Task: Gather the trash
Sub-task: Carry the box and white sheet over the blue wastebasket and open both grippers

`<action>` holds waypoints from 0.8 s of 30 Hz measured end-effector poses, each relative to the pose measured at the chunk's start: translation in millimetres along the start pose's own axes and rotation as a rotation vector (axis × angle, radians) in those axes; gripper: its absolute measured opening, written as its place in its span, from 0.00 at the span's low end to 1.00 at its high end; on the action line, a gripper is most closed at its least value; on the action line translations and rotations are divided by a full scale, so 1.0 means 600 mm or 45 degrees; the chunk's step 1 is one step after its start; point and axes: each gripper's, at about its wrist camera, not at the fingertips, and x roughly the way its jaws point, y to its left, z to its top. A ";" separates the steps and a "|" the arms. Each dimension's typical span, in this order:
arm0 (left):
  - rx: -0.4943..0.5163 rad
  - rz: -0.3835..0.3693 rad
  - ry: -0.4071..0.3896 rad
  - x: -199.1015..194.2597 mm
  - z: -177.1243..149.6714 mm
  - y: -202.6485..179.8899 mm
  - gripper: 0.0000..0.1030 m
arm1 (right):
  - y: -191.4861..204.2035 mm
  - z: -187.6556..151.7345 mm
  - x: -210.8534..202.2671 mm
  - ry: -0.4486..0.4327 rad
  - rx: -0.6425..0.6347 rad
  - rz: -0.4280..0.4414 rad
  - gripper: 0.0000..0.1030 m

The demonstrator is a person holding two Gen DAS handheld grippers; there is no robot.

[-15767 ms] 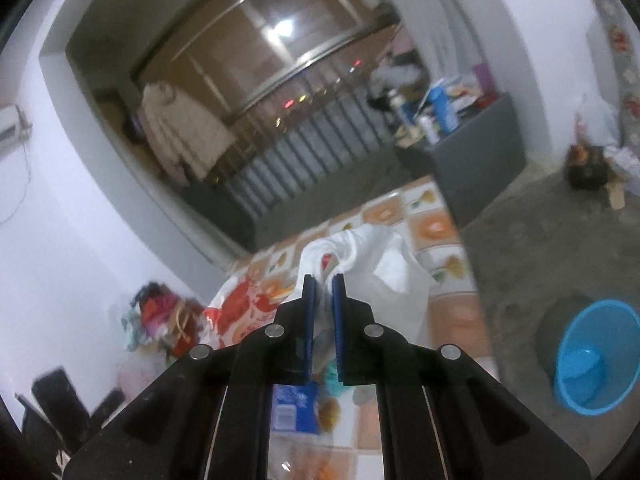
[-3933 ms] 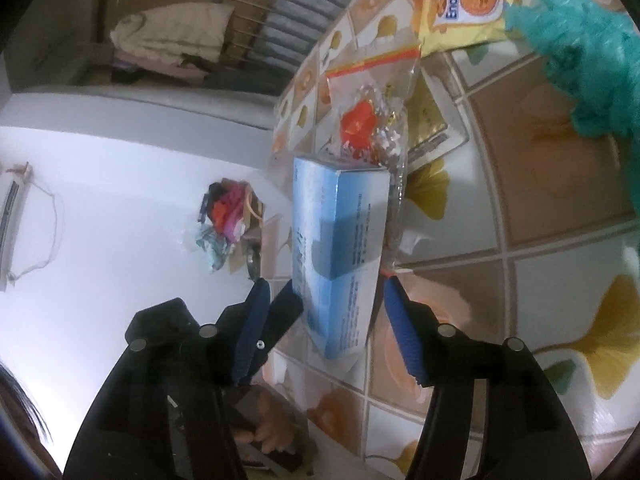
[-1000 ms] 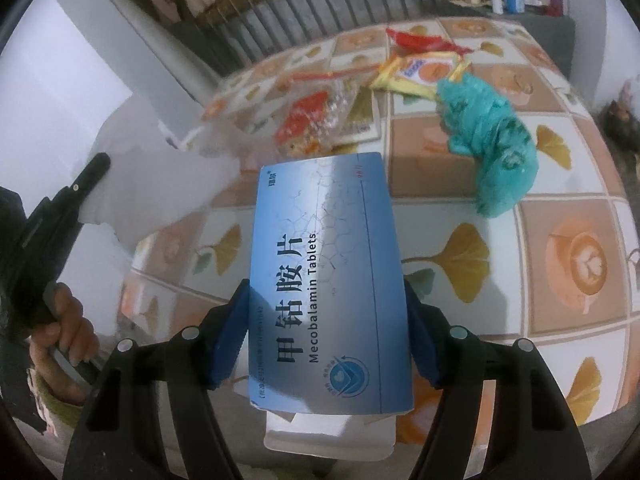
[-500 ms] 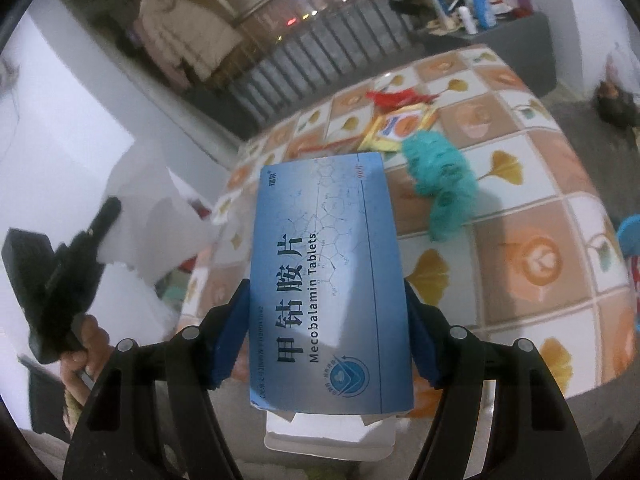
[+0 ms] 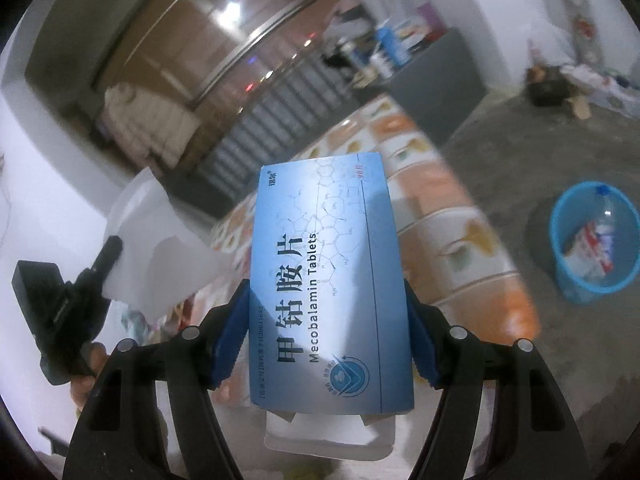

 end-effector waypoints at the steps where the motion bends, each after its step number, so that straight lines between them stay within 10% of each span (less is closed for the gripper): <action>1: 0.018 -0.030 0.024 0.018 0.003 -0.015 0.02 | -0.011 0.002 -0.011 -0.020 0.017 -0.007 0.64; 24: 0.361 -0.437 0.587 0.502 -0.066 -0.363 0.02 | -0.370 0.036 -0.133 -0.304 0.577 -0.282 0.64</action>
